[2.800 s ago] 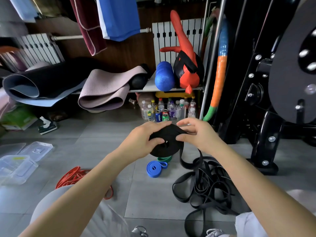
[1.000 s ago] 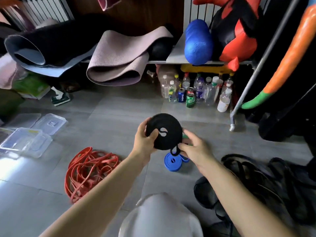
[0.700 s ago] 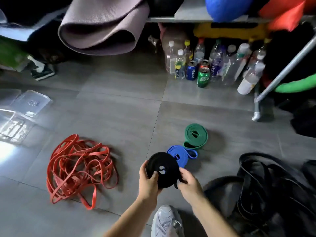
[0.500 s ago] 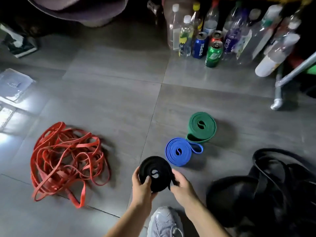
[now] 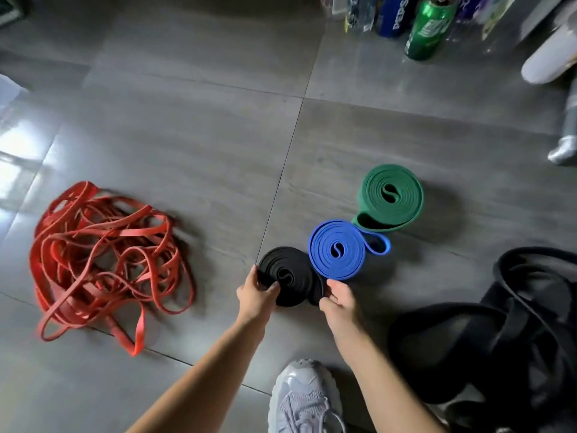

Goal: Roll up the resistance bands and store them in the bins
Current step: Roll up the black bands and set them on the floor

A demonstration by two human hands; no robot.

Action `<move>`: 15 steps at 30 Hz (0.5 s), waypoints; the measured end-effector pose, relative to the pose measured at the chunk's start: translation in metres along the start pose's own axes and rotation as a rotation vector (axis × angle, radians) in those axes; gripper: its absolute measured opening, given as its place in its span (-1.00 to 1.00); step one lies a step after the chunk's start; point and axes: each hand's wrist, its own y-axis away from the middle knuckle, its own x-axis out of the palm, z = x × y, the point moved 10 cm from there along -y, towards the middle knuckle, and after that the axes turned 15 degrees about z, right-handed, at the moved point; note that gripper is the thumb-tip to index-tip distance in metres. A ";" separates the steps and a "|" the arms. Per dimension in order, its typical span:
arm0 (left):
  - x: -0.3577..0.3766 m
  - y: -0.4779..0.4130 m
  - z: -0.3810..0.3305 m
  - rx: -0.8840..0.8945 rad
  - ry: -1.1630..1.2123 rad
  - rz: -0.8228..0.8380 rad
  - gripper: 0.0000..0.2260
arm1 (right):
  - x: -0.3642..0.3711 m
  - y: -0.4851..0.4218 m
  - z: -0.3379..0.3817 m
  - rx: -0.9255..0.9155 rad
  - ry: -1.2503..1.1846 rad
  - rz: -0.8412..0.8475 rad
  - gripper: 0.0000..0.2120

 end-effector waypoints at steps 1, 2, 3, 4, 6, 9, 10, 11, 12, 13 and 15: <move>0.001 -0.002 -0.001 0.005 -0.017 0.010 -0.43 | -0.007 0.000 -0.002 0.006 -0.024 -0.028 -0.60; 0.002 -0.002 -0.002 0.012 -0.059 0.014 -0.33 | -0.014 0.000 -0.005 0.021 -0.043 -0.048 -0.59; 0.004 -0.003 -0.006 0.032 -0.133 0.013 -0.28 | -0.021 0.000 -0.009 0.035 -0.055 -0.058 -0.59; 0.006 -0.002 -0.011 0.043 -0.238 0.020 -0.25 | -0.027 0.000 -0.011 0.044 -0.059 -0.060 -0.60; 0.010 -0.003 -0.015 0.037 -0.411 0.039 -0.17 | -0.046 0.003 -0.011 0.048 -0.002 -0.065 -0.64; 0.010 -0.001 -0.013 -0.024 -0.472 0.022 -0.12 | -0.094 0.026 0.000 -0.028 0.203 -0.171 -0.75; 0.009 0.001 -0.013 -0.039 -0.461 0.003 -0.11 | -0.114 0.040 0.005 -0.061 0.331 -0.253 -0.78; 0.010 0.004 -0.013 -0.040 -0.446 -0.017 -0.11 | -0.133 0.056 0.011 -0.094 0.477 -0.344 -0.81; 0.011 0.007 -0.014 -0.030 -0.426 -0.038 -0.10 | -0.149 0.074 0.016 -0.118 0.632 -0.439 -0.85; 0.012 0.012 -0.013 -0.013 -0.395 -0.060 -0.11 | -0.159 0.091 0.021 -0.137 0.768 -0.509 -0.92; 0.016 0.028 -0.011 0.020 -0.348 -0.102 -0.16 | -0.158 0.109 0.017 -0.147 1.045 -0.489 -0.83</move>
